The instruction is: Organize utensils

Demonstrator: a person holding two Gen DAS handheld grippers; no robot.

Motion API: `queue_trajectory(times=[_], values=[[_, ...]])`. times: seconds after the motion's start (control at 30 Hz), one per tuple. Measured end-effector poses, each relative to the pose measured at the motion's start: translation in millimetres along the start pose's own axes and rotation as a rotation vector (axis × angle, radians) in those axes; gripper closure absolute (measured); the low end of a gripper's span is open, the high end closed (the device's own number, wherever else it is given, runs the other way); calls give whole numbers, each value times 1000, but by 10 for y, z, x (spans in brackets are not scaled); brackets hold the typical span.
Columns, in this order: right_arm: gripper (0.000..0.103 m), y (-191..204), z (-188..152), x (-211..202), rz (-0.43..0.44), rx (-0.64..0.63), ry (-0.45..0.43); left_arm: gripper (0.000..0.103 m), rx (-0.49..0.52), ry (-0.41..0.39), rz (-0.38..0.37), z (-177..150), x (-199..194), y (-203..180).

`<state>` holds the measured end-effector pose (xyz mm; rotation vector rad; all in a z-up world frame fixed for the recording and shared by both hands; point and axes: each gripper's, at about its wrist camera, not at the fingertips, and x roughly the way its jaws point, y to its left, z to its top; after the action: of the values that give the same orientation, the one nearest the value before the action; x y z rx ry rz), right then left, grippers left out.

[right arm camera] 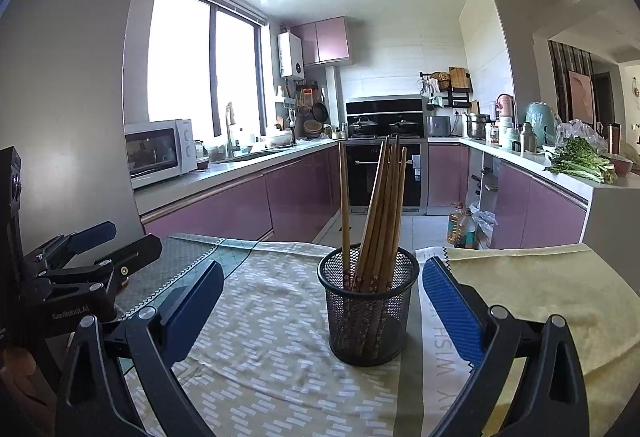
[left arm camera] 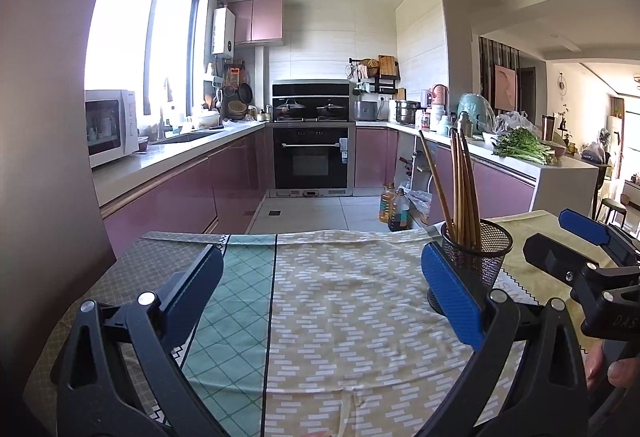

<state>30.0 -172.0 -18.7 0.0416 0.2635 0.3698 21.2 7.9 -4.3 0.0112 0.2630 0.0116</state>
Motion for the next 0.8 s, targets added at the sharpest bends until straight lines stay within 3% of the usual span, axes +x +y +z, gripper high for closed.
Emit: queue_trajectory(times=[0.8], values=[[7, 52, 2, -103, -1, -8, -22, 6, 3, -22, 11, -24, -150, 19]])
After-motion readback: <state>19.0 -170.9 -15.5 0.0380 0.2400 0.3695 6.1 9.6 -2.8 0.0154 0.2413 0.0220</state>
